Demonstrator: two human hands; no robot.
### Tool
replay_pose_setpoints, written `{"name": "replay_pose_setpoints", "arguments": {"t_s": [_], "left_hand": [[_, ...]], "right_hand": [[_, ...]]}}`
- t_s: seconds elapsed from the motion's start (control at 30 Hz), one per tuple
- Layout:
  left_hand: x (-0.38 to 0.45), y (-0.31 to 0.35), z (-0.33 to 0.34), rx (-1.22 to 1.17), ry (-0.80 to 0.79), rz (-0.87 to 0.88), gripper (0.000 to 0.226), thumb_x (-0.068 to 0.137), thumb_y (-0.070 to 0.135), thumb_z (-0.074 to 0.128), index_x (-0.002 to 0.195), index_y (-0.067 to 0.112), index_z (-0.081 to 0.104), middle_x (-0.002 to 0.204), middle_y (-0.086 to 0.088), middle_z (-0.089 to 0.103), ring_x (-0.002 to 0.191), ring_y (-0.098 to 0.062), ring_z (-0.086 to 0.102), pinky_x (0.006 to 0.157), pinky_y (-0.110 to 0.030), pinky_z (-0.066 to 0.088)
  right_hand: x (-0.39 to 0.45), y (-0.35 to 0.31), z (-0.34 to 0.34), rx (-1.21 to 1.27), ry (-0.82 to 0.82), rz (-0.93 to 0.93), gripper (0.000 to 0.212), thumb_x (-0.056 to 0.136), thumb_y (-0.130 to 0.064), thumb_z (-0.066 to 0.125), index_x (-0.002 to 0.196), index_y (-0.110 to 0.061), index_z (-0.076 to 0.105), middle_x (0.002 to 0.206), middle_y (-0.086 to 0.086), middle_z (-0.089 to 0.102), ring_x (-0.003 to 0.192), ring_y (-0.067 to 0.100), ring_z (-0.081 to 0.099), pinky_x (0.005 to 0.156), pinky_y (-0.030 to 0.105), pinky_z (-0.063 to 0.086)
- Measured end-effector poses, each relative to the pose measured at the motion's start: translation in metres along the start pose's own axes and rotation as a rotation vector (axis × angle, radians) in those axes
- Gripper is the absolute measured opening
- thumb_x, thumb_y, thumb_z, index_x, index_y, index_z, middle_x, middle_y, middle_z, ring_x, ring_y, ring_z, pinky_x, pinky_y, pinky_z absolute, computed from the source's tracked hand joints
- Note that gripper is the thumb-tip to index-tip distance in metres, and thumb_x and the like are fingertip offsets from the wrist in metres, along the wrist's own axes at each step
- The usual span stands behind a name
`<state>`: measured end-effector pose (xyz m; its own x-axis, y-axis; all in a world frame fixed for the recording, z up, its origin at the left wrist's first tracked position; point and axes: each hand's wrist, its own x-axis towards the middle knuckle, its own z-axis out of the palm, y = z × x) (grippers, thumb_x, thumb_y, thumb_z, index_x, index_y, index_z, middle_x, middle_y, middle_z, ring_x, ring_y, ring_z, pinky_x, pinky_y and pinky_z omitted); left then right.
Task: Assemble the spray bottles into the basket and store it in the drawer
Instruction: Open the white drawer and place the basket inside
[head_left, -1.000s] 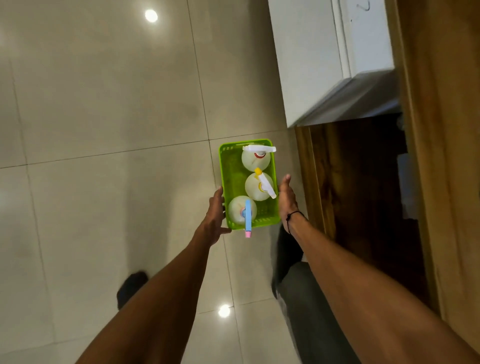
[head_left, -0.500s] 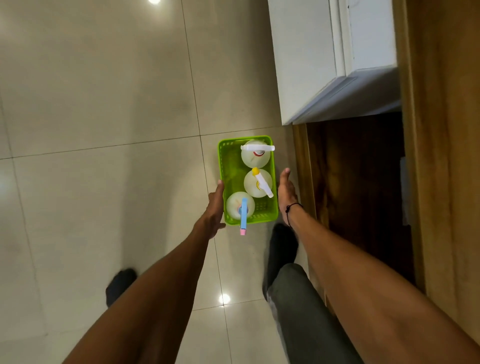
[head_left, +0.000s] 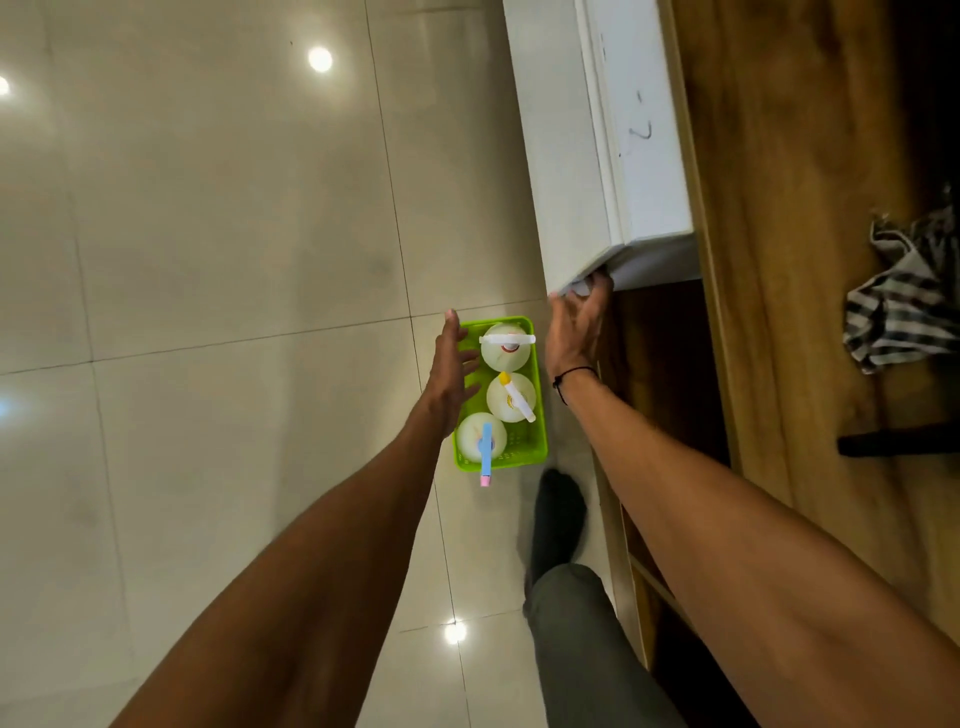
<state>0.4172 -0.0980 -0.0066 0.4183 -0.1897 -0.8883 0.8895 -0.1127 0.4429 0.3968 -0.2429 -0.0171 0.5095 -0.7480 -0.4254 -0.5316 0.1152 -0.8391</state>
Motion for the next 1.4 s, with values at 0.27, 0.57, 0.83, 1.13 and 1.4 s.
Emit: {"name": "replay_pose_setpoints", "arguments": {"t_s": [0.27,0.57,0.83,1.13,1.4], "left_hand": [[-0.001,0.058,0.027,0.077,0.007,0.163,0.074,0.106,0.069,0.029,0.154,0.019,0.052,0.157,-0.012,0.049,0.148,-0.028,0.044,0.124,-0.049,0.034],[-0.019,0.1,0.019,0.106,-0.101,0.205,0.075,0.104,0.073,0.03,0.157,0.023,0.049,0.15,-0.011,0.057,0.138,-0.024,0.055,0.118,-0.05,0.04],[-0.037,0.114,-0.016,0.127,-0.034,0.261,0.034,0.104,0.066,0.044,0.111,0.04,0.064,0.119,0.01,0.071,0.114,-0.012,0.066,0.1,-0.039,0.052],[-0.051,0.121,-0.069,0.081,0.055,0.273,0.029,0.106,0.062,0.046,0.109,0.037,0.062,0.112,0.013,0.069,0.106,-0.01,0.066,0.086,-0.032,0.055],[-0.056,0.12,-0.111,0.104,0.15,0.255,0.054,0.098,0.075,0.046,0.113,0.027,0.064,0.138,-0.008,0.066,0.13,-0.03,0.063,0.112,-0.049,0.053]], "right_hand": [[-0.014,-0.016,0.006,-0.266,-0.083,0.025,0.08,0.086,-0.001,0.056,0.161,-0.013,0.029,0.16,0.011,0.046,0.137,0.034,0.055,0.114,0.046,0.047],[-0.045,-0.021,0.031,-0.313,-0.257,-0.004,0.075,0.083,0.009,0.051,0.154,-0.011,0.046,0.147,0.01,0.057,0.131,0.035,0.055,0.111,0.05,0.047],[-0.066,-0.042,0.059,-0.459,-0.468,-0.003,0.072,0.084,0.008,0.05,0.151,-0.018,0.052,0.14,0.012,0.061,0.128,0.035,0.056,0.108,0.049,0.05],[-0.093,-0.058,0.094,-0.601,-0.628,-0.008,0.078,0.085,0.002,0.049,0.157,-0.027,0.045,0.145,0.015,0.055,0.13,0.036,0.055,0.11,0.045,0.05],[-0.114,-0.069,0.126,-0.652,-0.729,-0.02,0.08,0.082,0.001,0.043,0.157,-0.027,0.045,0.147,0.016,0.059,0.135,0.039,0.054,0.11,0.048,0.05]]}}
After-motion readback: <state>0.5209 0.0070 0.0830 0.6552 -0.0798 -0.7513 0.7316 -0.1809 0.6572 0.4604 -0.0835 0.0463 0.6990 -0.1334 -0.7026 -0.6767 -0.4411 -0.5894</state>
